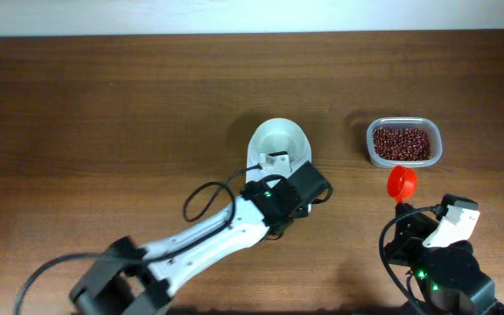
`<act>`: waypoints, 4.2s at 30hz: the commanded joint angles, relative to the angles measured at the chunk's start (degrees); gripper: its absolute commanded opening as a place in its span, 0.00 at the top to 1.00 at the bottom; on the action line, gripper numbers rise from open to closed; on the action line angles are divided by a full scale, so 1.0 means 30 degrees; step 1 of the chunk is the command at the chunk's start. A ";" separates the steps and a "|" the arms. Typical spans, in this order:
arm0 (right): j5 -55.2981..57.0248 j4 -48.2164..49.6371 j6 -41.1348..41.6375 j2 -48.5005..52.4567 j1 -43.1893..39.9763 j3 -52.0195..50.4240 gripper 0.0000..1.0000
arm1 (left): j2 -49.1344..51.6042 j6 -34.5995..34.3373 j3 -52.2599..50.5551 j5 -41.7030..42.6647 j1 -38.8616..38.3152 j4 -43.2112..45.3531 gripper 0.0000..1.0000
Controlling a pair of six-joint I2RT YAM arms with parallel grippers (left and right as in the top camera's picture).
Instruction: Scoop and weigh 50g on scale
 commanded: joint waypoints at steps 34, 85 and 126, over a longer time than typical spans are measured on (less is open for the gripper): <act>0.1384 0.0066 -0.0284 -0.0058 0.0058 0.0284 0.96 | 0.4510 -0.0219 0.0175 -0.2091 -0.0095 0.3249 1.00; -0.7614 0.0051 -0.5413 0.2841 0.0073 0.1530 0.96 | -1.0076 3.6261 0.6681 1.3690 1.4382 -1.6997 0.01; -0.4262 -0.1625 -1.1584 1.9686 -1.0440 0.9326 0.96 | -0.8408 3.6581 0.2900 1.5635 1.4484 -1.2101 0.01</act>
